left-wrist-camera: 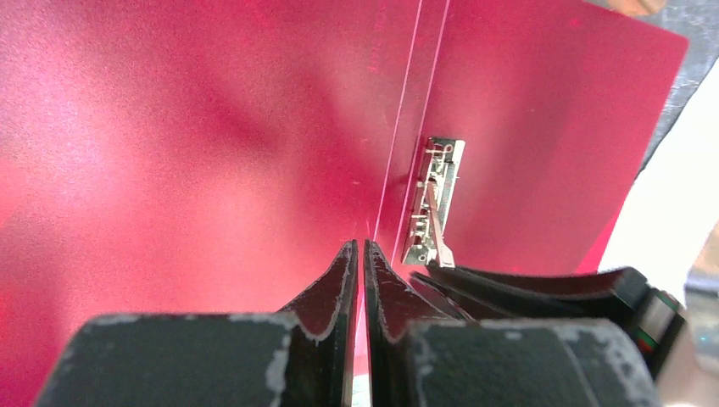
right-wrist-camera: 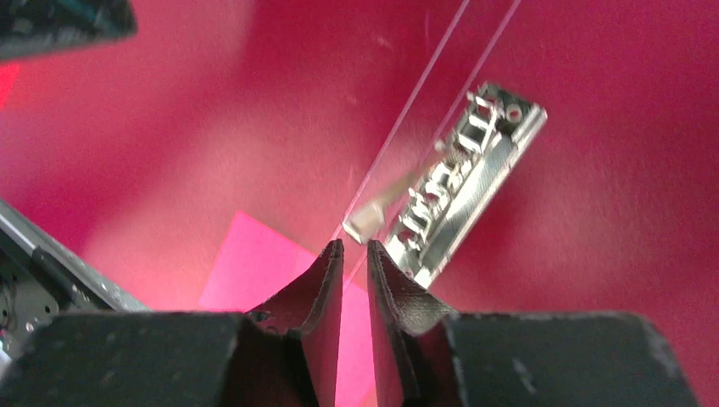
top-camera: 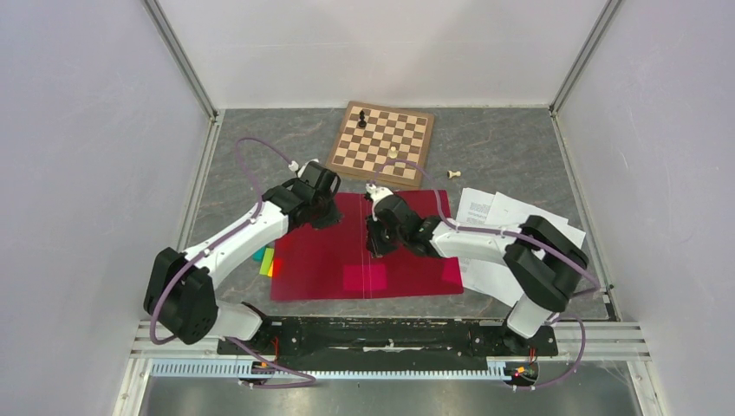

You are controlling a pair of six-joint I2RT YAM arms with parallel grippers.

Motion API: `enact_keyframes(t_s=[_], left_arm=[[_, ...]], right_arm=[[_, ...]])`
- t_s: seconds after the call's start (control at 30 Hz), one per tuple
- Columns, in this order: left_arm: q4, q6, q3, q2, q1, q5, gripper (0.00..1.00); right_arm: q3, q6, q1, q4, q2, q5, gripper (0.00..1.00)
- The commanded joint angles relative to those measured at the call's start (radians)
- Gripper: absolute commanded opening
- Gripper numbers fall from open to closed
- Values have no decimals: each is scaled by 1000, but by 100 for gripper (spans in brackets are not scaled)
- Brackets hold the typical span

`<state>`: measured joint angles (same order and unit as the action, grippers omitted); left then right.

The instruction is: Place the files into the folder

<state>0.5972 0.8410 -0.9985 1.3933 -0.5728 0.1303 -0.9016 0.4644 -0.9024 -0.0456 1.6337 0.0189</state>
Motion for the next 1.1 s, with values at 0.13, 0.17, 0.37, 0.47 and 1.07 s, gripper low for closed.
enact_keyframes(t_s=[0.13, 0.17, 0.37, 0.47, 1.07], left_arm=[[53, -78, -65, -91, 5, 45, 12], [56, -81, -68, -99, 5, 47, 12], [59, -107, -81, -118, 5, 29, 13], [58, -115, -84, -123, 5, 15, 13], [-130, -153, -132, -61, -65, -194, 50]], right_arm=[[-251, -43, 18, -42, 171, -48, 18], [-275, -54, 24, -55, 189, -64, 18], [-375, -104, 50, -91, 282, -92, 18], [-391, -111, 62, -94, 311, -93, 18], [-345, -109, 159, -205, 55, -246, 74]])
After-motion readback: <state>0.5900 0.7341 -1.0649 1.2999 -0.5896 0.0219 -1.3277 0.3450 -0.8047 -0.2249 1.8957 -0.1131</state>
